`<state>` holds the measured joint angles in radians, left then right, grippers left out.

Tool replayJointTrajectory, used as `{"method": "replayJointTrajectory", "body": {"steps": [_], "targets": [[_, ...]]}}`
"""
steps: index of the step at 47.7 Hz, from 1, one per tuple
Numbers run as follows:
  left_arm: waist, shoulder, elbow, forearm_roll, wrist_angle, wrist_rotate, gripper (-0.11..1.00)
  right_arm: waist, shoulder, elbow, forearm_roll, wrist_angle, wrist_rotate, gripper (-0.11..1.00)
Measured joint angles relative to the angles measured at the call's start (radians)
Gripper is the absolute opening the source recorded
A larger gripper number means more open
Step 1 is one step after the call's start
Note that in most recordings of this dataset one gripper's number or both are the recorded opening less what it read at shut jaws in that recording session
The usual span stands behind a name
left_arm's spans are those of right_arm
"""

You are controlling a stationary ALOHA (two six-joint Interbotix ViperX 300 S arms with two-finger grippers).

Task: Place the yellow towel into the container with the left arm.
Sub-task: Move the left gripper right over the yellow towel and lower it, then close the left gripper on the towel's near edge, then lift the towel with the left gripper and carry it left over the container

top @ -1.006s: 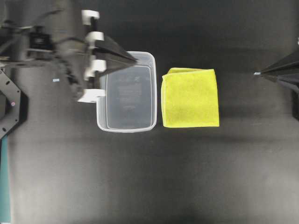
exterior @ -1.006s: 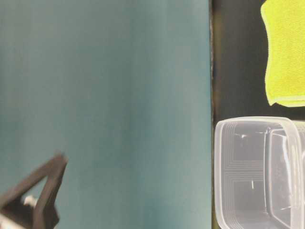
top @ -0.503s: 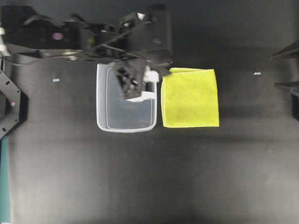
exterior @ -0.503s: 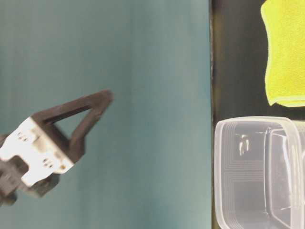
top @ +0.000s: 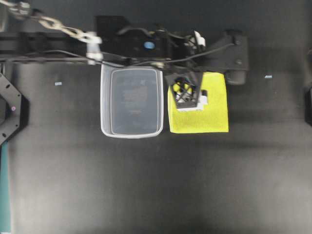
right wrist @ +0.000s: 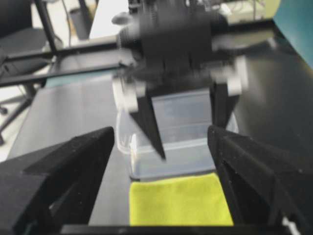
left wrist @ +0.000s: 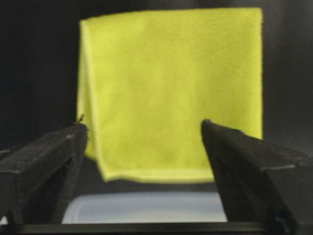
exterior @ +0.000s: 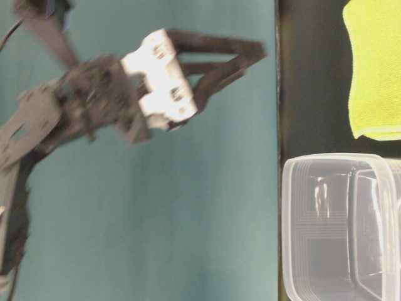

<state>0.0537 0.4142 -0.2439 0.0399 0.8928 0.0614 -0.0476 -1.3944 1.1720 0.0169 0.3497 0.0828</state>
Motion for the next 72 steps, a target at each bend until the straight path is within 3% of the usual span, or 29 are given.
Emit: {"method": "replayJointTrajectory", "body": {"steps": [7,21,40,44,57,72], "targets": [[-0.006,0.106,-0.052,0.0,0.025,0.0,0.91,0.0,-0.005,0.0,0.0,-0.003,0.002,0.75],[-0.029,0.218,-0.066,0.0,0.058,0.046,0.91,0.0,-0.018,0.0,0.0,-0.064,0.002,0.75],[-0.029,0.247,-0.032,0.0,0.014,0.054,0.88,0.0,-0.025,-0.003,0.0,-0.129,0.002,0.75],[-0.032,0.245,-0.029,0.0,0.015,0.057,0.78,0.0,-0.025,-0.003,0.0,-0.13,0.002,0.75],[-0.064,0.235,-0.026,-0.002,0.011,0.058,0.1,0.0,-0.028,-0.003,0.0,-0.133,0.002,0.75],[-0.044,0.135,-0.081,0.0,0.106,0.057,0.07,0.0,-0.032,-0.005,0.0,-0.137,0.002,0.75]]}}
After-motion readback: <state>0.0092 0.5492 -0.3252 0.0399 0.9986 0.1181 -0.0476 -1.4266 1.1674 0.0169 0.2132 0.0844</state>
